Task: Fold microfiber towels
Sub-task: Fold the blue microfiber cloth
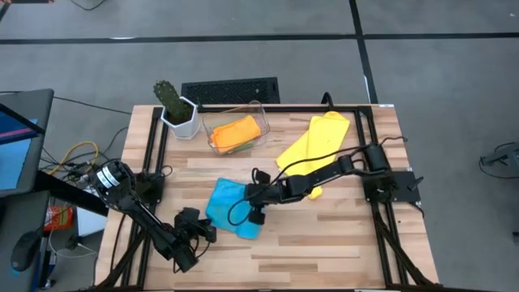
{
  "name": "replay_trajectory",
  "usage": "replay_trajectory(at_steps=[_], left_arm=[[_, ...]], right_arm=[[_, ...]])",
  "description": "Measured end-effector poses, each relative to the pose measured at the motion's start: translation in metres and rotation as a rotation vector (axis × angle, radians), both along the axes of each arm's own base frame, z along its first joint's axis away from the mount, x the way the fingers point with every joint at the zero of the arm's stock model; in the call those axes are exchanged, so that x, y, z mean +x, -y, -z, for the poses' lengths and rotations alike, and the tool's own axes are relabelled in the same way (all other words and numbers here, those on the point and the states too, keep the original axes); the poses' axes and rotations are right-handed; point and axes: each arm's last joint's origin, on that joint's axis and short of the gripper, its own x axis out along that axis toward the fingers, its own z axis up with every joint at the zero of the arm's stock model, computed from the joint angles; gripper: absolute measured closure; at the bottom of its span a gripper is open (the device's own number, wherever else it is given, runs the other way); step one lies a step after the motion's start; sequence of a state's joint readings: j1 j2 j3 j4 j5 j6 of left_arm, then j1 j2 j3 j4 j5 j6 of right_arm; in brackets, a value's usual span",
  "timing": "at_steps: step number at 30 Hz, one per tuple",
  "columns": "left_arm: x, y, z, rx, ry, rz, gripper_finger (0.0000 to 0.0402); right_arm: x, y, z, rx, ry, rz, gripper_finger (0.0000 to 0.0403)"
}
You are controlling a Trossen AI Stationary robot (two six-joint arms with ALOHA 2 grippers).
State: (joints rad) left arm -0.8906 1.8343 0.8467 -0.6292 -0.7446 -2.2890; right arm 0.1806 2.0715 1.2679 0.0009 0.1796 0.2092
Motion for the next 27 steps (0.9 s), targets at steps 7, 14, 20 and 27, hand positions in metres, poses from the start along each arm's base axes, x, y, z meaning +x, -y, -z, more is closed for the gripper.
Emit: replay_trajectory(at_steps=[7,14,20,27], left_arm=[[0.0,0.0,0.0,0.008,-0.006,0.013,0.0397],[0.0,0.0,0.0,0.012,-0.012,0.022,0.0397],[0.001,0.001,0.0,0.015,-0.017,0.044,0.0397],[0.001,0.001,0.0,0.015,-0.014,0.044,0.0397]], right_arm=[[0.004,0.022,0.011,0.012,-0.026,0.073,0.0385],[0.006,0.054,0.007,0.051,-0.013,0.184,0.0389],[0.012,0.038,-0.021,0.113,0.135,0.057,0.0386],[0.009,0.025,0.007,0.09,0.028,0.018,0.0393]])
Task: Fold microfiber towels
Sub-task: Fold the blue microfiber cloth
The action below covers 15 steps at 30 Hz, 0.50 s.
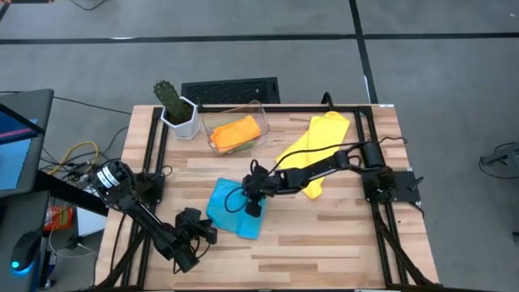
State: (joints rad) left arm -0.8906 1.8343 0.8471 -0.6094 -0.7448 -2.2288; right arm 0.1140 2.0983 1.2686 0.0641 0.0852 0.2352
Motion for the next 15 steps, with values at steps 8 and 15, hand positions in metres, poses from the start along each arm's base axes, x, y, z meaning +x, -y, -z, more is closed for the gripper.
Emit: replay_trajectory(at_steps=[8,15], left_arm=[[0.0,0.0,0.0,0.004,-0.007,0.008,0.0397],[0.0,0.0,0.0,0.009,-0.016,0.022,0.0397]], right_arm=[[0.004,0.02,0.023,0.049,-0.043,0.088,0.0388],[0.005,0.038,0.015,0.051,-0.014,0.151,0.0384]])
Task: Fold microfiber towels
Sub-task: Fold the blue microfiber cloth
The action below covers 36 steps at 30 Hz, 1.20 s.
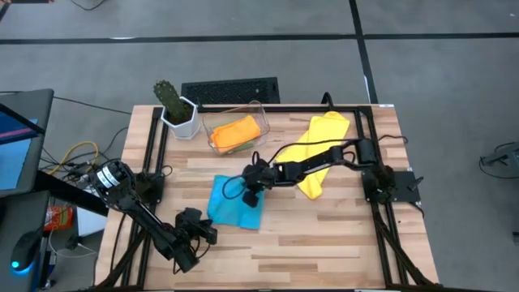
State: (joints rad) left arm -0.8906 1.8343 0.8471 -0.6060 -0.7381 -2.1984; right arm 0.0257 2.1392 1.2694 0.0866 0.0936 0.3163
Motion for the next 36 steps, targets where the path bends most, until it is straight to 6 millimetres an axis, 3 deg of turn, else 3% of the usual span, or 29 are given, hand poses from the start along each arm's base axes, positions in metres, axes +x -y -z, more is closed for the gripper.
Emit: replay_trajectory(at_steps=[7,13,18,22,28,36], left_arm=[[0.0,0.0,0.0,0.001,-0.002,0.004,0.0397],[0.0,0.0,0.0,0.003,-0.004,0.003,0.0397],[0.0,0.0,0.0,0.005,-0.004,0.003,0.0397],[0.0,0.0,0.0,0.005,-0.004,0.003,0.0397],[0.0,0.0,0.0,0.006,-0.003,0.003,0.0397],[0.0,0.0,0.0,0.007,-0.001,0.003,0.0397]], right_arm=[[0.0,0.013,-0.008,0.037,0.033,0.05,0.0388],[-0.003,-0.007,-0.041,0.027,0.097,-0.016,0.0383],[-0.008,-0.035,-0.062,-0.016,0.14,-0.085,0.0389],[-0.021,-0.065,-0.045,-0.013,0.148,-0.142,0.0391],[-0.044,-0.105,-0.029,-0.073,0.282,-0.071,0.0392],[-0.044,-0.111,0.011,-0.047,0.204,-0.037,0.0391]])
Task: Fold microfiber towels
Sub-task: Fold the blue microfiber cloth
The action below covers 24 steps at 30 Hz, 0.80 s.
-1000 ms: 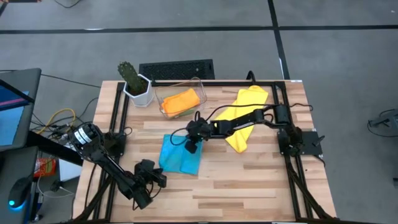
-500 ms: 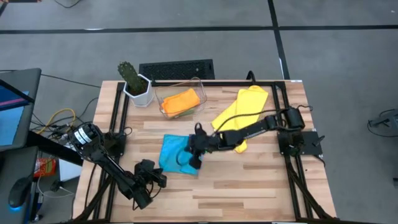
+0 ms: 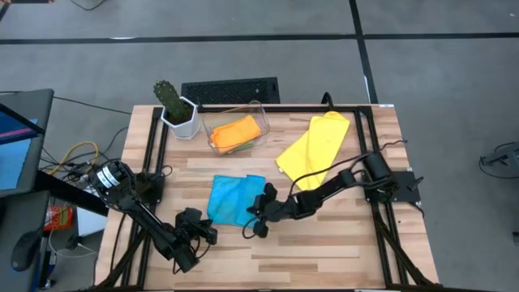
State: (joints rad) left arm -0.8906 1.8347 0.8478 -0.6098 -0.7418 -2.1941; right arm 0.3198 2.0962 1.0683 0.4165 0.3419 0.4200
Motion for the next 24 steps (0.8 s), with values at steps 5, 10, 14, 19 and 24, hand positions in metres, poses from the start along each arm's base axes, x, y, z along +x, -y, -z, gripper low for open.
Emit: replay_trajectory(at_steps=[5,10,14,19,24], left_arm=[[0.0,0.0,0.0,0.0,0.001,0.0,0.0397],[0.0,0.0,0.0,-0.001,0.005,-0.002,0.0397],[0.0,0.0,0.0,-0.001,0.004,-0.002,0.0397],[0.0,0.0,0.0,-0.004,0.005,-0.005,0.0397],[0.001,0.002,-0.008,-0.063,-0.003,-0.004,0.0398]], right_arm=[[0.01,-0.002,0.017,0.045,-0.006,-0.029,0.039],[0.025,-0.012,0.018,0.049,0.003,-0.121,0.039],[0.031,-0.02,0.014,0.045,-0.003,-0.172,0.0391],[0.029,-0.025,0.001,0.011,0.003,-0.209,0.0391],[0.028,-0.024,-0.048,0.01,0.117,-0.22,0.039]])
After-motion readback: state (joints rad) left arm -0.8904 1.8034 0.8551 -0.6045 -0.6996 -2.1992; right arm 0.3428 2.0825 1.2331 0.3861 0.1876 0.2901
